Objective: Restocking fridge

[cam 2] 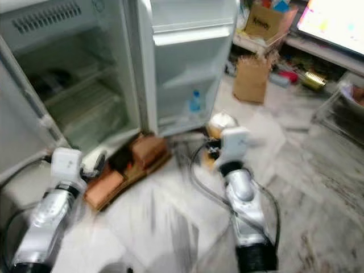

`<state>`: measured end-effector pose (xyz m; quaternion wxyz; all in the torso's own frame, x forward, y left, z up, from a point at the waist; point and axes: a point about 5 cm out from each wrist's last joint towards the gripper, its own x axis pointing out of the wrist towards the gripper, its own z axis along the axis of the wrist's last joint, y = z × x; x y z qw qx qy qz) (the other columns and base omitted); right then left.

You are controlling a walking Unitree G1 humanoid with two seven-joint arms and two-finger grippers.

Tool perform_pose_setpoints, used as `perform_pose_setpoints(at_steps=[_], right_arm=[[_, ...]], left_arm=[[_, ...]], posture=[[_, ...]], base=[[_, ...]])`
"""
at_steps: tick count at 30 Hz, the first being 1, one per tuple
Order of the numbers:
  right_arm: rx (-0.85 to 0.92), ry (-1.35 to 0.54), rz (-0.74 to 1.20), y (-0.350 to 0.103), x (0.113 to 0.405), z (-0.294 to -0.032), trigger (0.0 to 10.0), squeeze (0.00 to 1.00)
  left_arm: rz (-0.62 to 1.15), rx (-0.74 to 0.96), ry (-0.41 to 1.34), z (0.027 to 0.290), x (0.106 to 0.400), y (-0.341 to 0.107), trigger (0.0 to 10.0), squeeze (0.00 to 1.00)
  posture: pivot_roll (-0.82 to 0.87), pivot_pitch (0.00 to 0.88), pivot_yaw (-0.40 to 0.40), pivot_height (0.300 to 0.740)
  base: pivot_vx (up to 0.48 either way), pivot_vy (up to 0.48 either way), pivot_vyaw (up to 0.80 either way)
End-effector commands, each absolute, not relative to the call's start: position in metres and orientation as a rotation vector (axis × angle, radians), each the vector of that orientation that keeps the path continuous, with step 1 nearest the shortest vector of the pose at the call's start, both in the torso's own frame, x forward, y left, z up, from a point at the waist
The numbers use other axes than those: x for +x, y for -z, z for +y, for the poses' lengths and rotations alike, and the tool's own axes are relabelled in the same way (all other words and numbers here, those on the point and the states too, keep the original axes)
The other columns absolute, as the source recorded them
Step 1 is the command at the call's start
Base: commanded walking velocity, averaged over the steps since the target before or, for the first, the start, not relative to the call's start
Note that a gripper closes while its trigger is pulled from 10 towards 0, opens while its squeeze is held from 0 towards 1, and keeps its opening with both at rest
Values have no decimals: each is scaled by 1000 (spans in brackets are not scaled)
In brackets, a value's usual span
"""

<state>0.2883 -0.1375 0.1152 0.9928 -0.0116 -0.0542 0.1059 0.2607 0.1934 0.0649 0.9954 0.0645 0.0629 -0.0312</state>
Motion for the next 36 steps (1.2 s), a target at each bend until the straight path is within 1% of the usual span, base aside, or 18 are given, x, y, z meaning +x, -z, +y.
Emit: perform_pose_setpoints(at_steps=[1, 14, 25, 31, 36], right_arm=[[-46, -173, -120, -119, 289, -151, 10000, 0], [-46, -166, -117, -120, 290, -155, 10000, 0], [-46, -174, -114, -119, 291, -153, 10000, 0], [-60, -223, -129, -120, 289, -147, 10000, 0], [-51, -227, -127, -119, 289, -146, 10000, 0]], left_arm=[[101, 112, 97, 182, 264, -70, 10000, 0], [97, 108, 102, 180, 268, -73, 10000, 0], [93, 115, 114, 177, 270, -74, 10000, 0], [94, 116, 116, 176, 271, -74, 10000, 0], [95, 118, 115, 176, 272, -74, 10000, 0]], posture=[[48, 62, -44, 740], [39, 66, -37, 740], [43, 63, -36, 740], [45, 60, -35, 740], [46, 58, -34, 740]], base=[[469, 0, 0], [458, 0, 0], [476, 0, 0], [480, 0, 0], [480, 0, 350]])
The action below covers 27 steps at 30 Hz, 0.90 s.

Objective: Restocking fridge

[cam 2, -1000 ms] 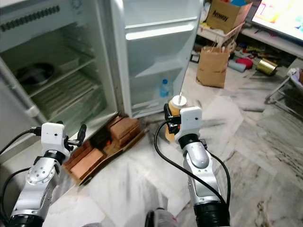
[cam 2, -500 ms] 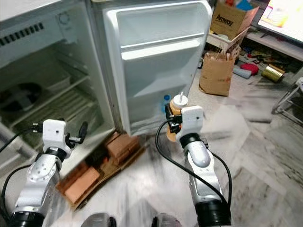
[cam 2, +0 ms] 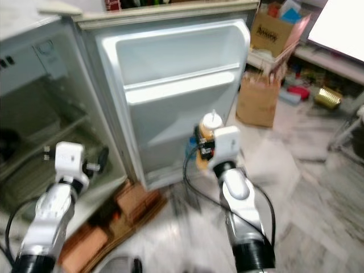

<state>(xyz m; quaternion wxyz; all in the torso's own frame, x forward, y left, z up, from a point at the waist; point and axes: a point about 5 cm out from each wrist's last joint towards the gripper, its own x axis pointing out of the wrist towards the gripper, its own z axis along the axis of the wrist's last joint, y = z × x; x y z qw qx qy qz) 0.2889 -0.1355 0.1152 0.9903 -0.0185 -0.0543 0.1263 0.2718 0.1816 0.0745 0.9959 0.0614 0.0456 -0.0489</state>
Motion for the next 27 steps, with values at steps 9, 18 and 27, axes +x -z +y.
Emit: perform_pose_setpoints(at_steps=[9, 18, 27], right_arm=[[-55, -241, -127, -118, 289, -144, 10000, 0], [-46, -237, -117, -116, 288, -144, 10000, 0], [5, -223, -75, -106, 279, -144, 10000, 0]], left_arm=[[100, 117, 106, 178, 272, -73, 10000, 0], [107, 110, 103, 180, 267, -72, 10000, 0], [137, 108, 99, 186, 249, -66, 10000, 0]], posture=[[47, 58, -30, 740], [47, 59, -26, 740], [52, 81, -23, 740]], base=[[274, 0, 483], [0, 0, 0], [0, 0, 0]])
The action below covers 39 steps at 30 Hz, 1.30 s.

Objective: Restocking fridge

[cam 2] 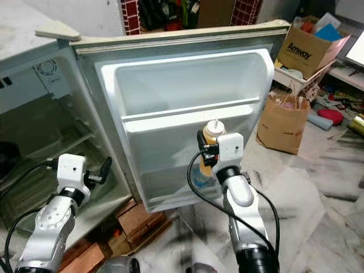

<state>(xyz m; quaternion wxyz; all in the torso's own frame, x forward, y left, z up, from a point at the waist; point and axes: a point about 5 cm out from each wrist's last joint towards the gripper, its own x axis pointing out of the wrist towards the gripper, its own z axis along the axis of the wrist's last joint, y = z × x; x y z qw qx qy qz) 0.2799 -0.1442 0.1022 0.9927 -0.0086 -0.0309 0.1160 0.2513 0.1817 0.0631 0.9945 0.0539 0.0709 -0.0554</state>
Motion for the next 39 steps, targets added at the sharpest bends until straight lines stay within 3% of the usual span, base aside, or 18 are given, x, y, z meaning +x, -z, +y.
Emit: perform_pose_setpoints(at_steps=[1, 16, 36, 39], right_arm=[[5, -223, -75, -106, 279, -144, 10000, 0], [27, -211, -47, -99, 272, -144, 10000, 0], [23, -219, -47, -100, 275, -143, 10000, 0], [16, -217, -50, -101, 275, -143, 10000, 0]], left_arm=[[137, 108, 99, 186, 249, -66, 10000, 0], [135, 93, 103, 186, 241, -71, 10000, 0], [145, 96, 110, 186, 242, -73, 10000, 0], [144, 98, 111, 186, 243, -73, 10000, 0]], posture=[[52, 81, -23, 740], [61, 112, -11, 740], [62, 117, -12, 627], [60, 120, -12, 627]], base=[[0, 0, 0], [0, 0, 0], [0, 0, 0], [0, 0, 0]])
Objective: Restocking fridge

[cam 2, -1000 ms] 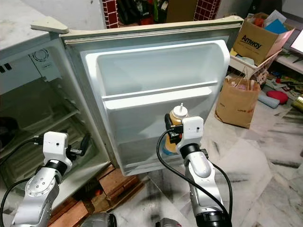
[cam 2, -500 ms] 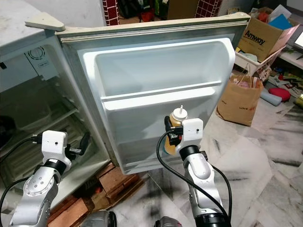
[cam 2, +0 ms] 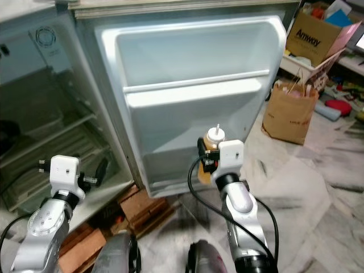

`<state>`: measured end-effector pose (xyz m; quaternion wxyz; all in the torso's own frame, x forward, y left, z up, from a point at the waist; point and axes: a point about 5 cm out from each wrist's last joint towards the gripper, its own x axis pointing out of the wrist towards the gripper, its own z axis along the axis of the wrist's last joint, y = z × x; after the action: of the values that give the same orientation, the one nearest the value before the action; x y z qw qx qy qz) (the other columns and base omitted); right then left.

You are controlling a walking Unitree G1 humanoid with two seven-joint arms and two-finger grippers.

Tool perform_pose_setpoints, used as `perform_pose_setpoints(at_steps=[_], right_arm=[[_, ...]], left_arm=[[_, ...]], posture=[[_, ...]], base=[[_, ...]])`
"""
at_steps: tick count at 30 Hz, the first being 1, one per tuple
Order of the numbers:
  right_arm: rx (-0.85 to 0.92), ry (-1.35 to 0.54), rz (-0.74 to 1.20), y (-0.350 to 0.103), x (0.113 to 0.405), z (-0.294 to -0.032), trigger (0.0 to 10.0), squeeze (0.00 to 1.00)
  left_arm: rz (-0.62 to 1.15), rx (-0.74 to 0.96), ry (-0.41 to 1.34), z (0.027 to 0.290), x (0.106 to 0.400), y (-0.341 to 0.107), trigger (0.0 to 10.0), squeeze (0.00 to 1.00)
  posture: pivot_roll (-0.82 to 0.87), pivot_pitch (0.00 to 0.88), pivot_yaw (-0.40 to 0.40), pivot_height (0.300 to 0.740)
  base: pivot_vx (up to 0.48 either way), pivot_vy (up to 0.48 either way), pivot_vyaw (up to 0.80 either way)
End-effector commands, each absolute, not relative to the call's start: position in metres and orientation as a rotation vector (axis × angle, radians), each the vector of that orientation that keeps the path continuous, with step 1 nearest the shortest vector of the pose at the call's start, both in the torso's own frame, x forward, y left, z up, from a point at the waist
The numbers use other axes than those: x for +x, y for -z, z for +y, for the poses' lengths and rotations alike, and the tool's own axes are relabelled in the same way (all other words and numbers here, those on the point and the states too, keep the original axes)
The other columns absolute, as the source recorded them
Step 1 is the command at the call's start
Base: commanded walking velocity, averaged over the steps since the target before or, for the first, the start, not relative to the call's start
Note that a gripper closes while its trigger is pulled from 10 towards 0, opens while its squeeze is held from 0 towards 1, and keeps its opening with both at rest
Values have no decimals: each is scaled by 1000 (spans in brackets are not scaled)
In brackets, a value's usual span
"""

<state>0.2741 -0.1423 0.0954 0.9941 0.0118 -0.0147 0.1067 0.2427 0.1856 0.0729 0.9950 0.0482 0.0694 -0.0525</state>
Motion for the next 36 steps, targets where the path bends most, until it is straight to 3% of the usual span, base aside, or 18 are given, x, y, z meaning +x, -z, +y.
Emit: perform_pose_setpoints(at_steps=[1, 23, 36], right_arm=[[16, -217, -50, -101, 275, -143, 10000, 0], [0, -221, -60, -103, 282, -141, 10000, 0], [-2, -242, -57, -102, 280, -141, 10000, 0]], left_arm=[[144, 98, 111, 186, 243, -73, 10000, 0], [114, 119, 132, 186, 250, -77, 10000, 0], [117, 111, 152, 184, 250, -75, 10000, 0]], posture=[[60, 120, -12, 627], [51, 126, -2, 627], [50, 130, -1, 627]], base=[[0, 0, 0], [0, 0, 0], [316, 0, 0]])
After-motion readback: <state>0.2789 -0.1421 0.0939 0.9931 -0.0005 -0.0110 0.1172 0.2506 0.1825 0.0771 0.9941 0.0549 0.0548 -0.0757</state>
